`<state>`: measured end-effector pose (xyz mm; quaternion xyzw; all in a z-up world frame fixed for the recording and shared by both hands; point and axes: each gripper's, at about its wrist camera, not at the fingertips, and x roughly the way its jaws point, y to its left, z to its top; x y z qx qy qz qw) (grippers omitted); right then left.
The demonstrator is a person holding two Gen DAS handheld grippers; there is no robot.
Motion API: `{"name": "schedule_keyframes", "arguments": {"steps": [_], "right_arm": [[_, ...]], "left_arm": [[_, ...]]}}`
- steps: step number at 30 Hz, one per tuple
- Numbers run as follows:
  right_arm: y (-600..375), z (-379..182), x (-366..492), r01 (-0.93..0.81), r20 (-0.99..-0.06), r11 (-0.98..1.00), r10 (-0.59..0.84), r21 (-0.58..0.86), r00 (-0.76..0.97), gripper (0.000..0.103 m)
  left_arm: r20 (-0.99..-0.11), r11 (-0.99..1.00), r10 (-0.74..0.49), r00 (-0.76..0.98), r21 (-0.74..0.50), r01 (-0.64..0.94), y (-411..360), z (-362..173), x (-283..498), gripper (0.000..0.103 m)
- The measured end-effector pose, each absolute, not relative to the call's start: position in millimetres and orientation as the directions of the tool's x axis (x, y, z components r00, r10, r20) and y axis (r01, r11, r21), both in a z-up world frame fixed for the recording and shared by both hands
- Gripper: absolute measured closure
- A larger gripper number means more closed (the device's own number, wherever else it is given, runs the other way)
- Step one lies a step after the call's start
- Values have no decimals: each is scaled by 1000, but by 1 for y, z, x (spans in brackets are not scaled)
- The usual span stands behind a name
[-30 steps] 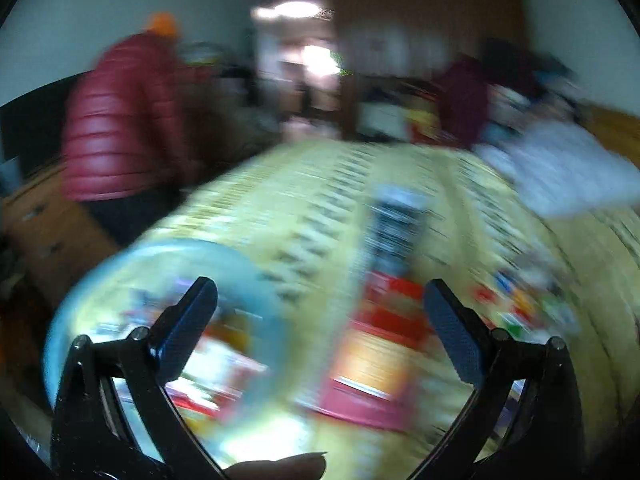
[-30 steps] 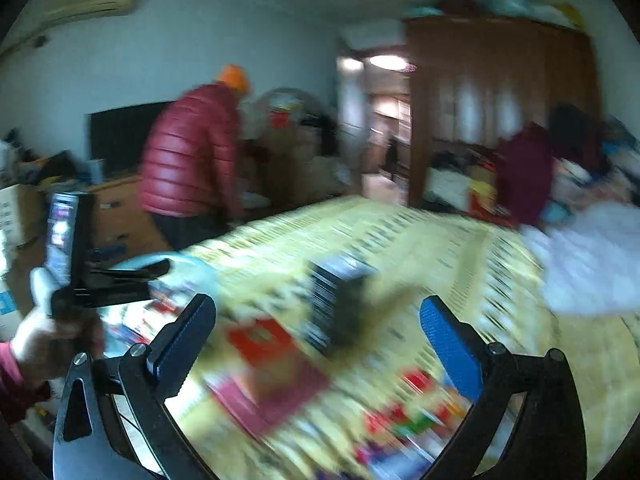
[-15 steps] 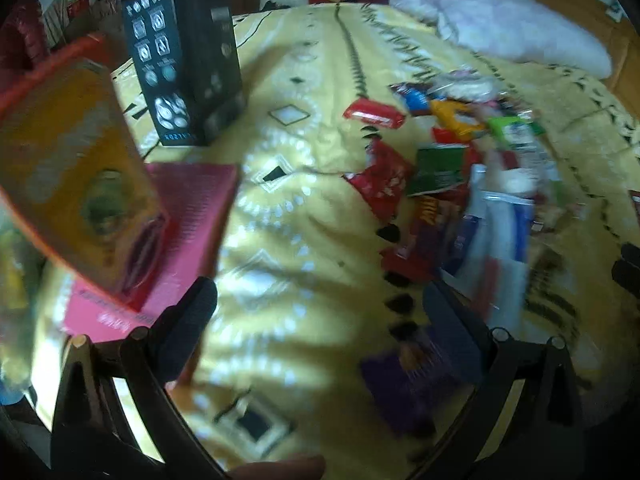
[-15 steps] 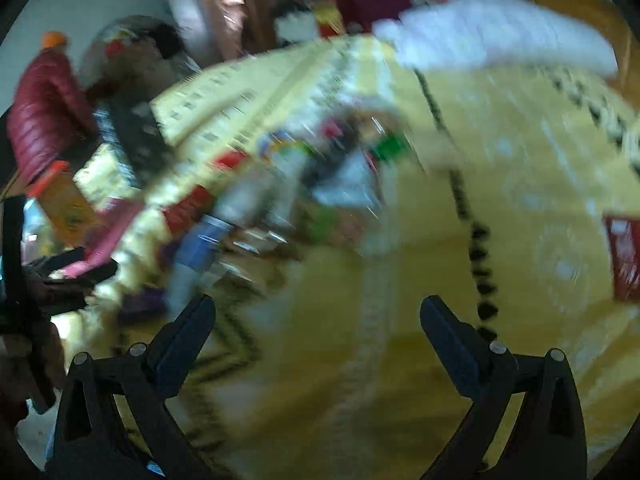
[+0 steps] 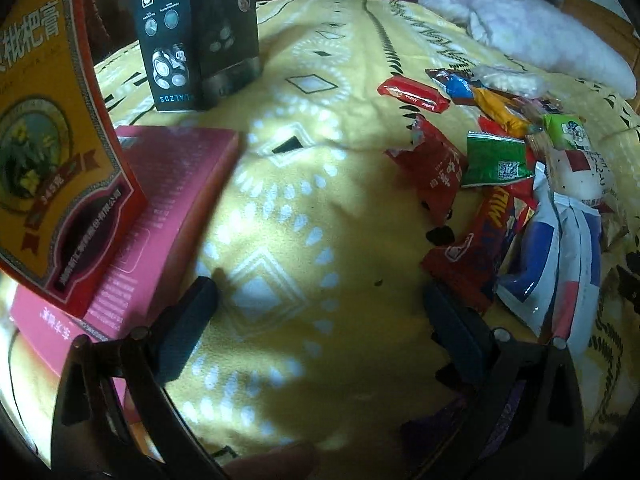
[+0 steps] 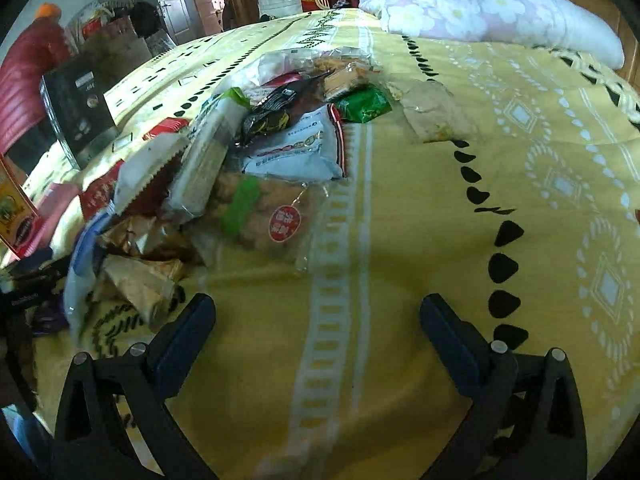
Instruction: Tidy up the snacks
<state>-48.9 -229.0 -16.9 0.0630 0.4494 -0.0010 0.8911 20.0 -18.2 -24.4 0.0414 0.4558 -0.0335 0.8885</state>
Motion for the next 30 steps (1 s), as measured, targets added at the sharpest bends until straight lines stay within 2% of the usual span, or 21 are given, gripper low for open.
{"name": "schedule_keyframes", "arguments": {"steps": [30], "right_arm": [[-228,-21,-46,49,-779,993,52,106,625,0]], "left_arm": [[-796,994,-11,605,55,91,-19,-27,19,0]]}}
